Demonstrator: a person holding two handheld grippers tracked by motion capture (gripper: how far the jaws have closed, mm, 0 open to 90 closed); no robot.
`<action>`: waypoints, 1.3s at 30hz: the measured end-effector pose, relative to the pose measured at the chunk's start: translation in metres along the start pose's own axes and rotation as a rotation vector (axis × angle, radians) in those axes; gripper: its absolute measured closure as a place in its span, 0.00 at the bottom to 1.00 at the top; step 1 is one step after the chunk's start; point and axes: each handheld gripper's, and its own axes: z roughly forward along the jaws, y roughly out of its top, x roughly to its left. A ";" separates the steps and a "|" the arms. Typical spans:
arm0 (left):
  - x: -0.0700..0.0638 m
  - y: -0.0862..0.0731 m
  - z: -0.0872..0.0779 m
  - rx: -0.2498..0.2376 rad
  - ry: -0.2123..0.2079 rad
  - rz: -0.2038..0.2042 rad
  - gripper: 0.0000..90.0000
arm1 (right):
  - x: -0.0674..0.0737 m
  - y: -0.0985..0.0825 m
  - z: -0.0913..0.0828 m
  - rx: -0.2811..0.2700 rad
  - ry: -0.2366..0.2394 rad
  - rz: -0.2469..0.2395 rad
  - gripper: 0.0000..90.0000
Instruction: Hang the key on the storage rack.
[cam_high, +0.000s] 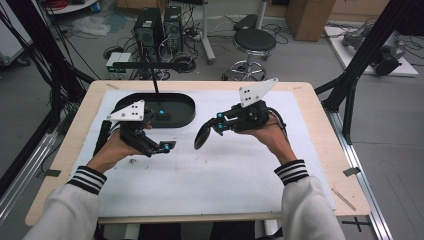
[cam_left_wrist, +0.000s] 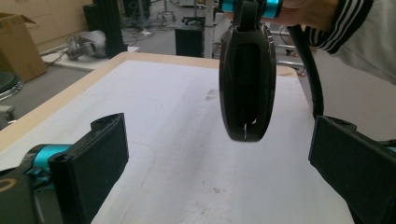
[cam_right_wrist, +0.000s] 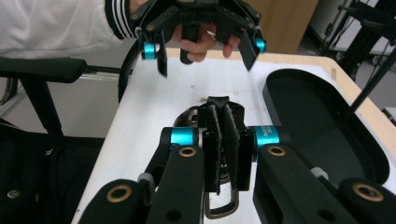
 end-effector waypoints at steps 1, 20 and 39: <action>0.000 0.000 0.000 0.000 0.000 0.000 0.06 | -0.001 0.001 0.001 -0.005 -0.005 -0.013 0.96; -0.016 0.011 0.047 0.063 -0.095 0.034 0.06 | 0.003 0.004 0.013 -0.003 0.032 -0.015 0.96; -0.020 0.011 0.056 0.107 -0.099 0.037 0.19 | 0.003 0.005 0.019 -0.007 0.050 -0.027 0.96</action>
